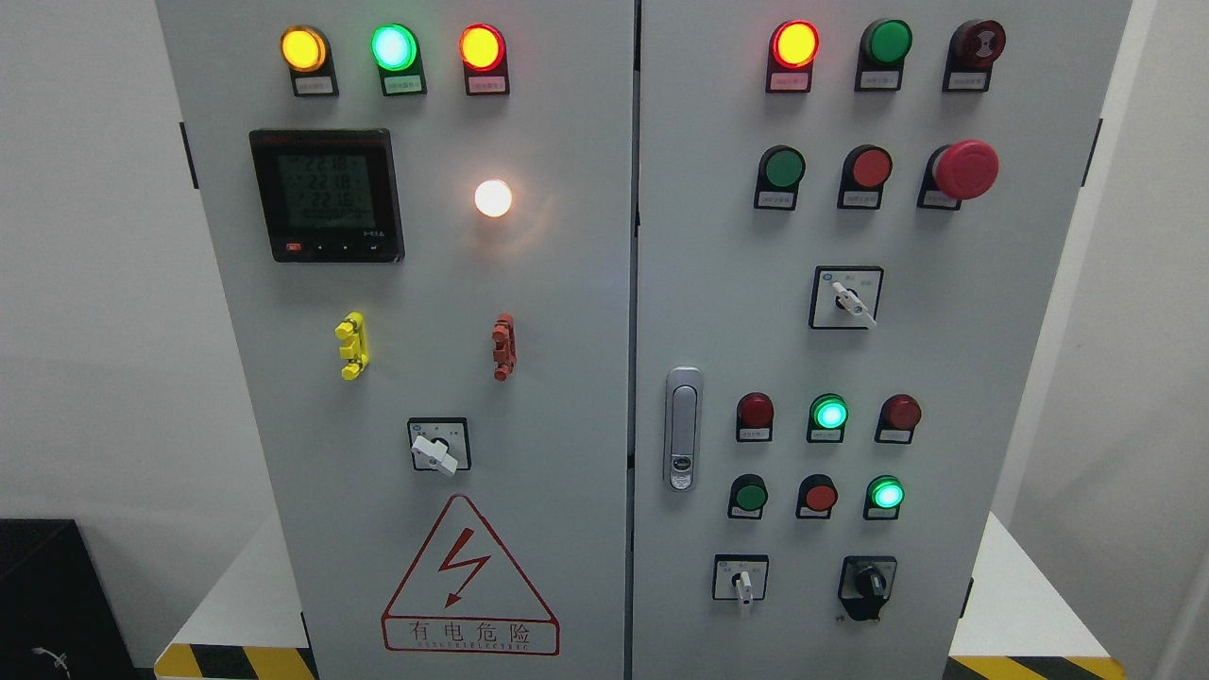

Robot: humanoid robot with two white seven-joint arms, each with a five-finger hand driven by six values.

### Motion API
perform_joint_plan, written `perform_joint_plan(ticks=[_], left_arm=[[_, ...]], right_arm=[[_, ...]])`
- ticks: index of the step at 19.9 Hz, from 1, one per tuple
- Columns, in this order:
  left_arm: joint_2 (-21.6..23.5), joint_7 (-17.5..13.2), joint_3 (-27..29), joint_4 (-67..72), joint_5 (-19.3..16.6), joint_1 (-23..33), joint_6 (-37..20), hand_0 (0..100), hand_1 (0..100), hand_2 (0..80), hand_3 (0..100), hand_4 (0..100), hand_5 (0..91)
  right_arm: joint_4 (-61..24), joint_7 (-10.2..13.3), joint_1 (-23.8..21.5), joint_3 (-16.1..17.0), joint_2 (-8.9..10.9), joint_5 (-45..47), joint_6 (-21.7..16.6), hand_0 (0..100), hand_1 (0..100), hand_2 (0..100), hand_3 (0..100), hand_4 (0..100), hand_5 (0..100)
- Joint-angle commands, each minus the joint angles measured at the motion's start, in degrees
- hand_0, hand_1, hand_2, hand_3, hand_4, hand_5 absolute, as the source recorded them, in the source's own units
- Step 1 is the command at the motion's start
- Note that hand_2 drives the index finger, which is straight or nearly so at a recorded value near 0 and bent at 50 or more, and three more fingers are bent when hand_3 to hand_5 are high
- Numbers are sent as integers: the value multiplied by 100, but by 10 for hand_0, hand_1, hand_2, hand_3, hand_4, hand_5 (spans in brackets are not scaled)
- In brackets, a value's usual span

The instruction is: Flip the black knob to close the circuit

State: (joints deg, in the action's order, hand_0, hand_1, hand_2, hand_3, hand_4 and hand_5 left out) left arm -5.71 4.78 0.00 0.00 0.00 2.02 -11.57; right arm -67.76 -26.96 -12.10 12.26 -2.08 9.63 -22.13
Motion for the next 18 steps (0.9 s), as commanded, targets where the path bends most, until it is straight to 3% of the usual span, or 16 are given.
perform_joint_plan(ticks=[1,3,6,10,12,13,14,15,18], left_arm=[[0,5,-123,123,-123,0,5,0,0,0,0,0,0],[0,5,-123,123,-123,0,-4,0,0,0,0,0,0],[0,5,-123,123,-123,0,5,0,0,0,0,0,0],[0,5,-123,123,-123,0,-4,0,0,0,0,0,0],[0,5,-123,123,-123,0,5,0,0,0,0,0,0],[0,5,-123,123,-123,0,5,0,0,0,0,0,0],[0,5,-123,123,-123,0,-4,0,0,0,0,0,0],[0,5,-123,123,-123,0,-4,0,0,0,0,0,0],[0,5,-123,123,-123,0,-4,0,0,0,0,0,0]], right_arm=[[-1993,7,-117,48,-416,-31,138,0,178,0,2,0,0],[-2319,16,-213,13,-417,-49,252,0,178,0,2,0,0],[-2592,244,-231,-75,-382,-75,279,0,176,0,0,0,0],[-2952,279,-222,-110,-355,-84,411,0,176,0,2,0,0],[-3023,454,-187,-110,-338,-92,420,0,174,7,87,0,0],[-3041,586,-178,-110,-337,-110,411,0,174,93,200,127,0],[-3067,709,-152,-119,-329,-188,420,0,178,122,242,171,0],[-3067,788,-117,-128,-320,-328,420,0,194,189,328,265,62],[-3111,912,41,-128,-328,-873,411,0,264,307,510,425,258]])
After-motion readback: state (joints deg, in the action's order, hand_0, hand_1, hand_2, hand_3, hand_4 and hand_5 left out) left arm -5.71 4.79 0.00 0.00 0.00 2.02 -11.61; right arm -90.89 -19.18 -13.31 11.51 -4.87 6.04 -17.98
